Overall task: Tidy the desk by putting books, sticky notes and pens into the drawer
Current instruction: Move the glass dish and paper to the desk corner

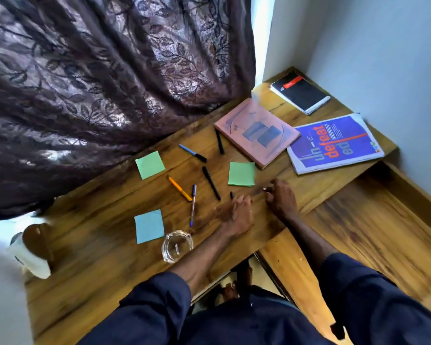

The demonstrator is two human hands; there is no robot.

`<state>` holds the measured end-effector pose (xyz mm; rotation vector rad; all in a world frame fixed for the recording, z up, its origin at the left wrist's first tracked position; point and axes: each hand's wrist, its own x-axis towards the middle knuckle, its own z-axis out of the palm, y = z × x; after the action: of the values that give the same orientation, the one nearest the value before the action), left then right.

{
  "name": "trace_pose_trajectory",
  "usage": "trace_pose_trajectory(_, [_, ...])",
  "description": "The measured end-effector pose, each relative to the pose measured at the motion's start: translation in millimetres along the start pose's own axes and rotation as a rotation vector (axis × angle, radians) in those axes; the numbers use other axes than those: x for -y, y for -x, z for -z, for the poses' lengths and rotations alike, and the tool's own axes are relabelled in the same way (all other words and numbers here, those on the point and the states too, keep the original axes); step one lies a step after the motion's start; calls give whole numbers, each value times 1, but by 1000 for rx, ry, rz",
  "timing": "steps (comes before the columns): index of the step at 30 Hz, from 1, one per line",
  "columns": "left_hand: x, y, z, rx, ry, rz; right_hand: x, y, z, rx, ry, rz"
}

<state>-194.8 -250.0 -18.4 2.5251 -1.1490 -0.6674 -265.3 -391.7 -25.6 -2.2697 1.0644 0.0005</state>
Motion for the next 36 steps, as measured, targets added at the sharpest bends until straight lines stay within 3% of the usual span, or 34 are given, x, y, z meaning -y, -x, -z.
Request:
trace_pose_trajectory(12, [-12,-35,-16,192,-495,-123,-11,-17,-2,40,100,140])
trace_pose_trajectory(19, [-30,-51,0,194,-432,-100,-46,17,11,80,49,86])
trace_pose_trajectory(27, [-49,-5,-27,202,-242,-59,-98,111,11,-120,-96,-27])
trace_pose_trajectory(31, [-70,42,-52,86,-117,-135,-117,151,-3,-42,-81,-135])
trace_pose_trajectory(36, [-69,88,-91,141,-85,-126,-127,178,-21,52,-65,-193])
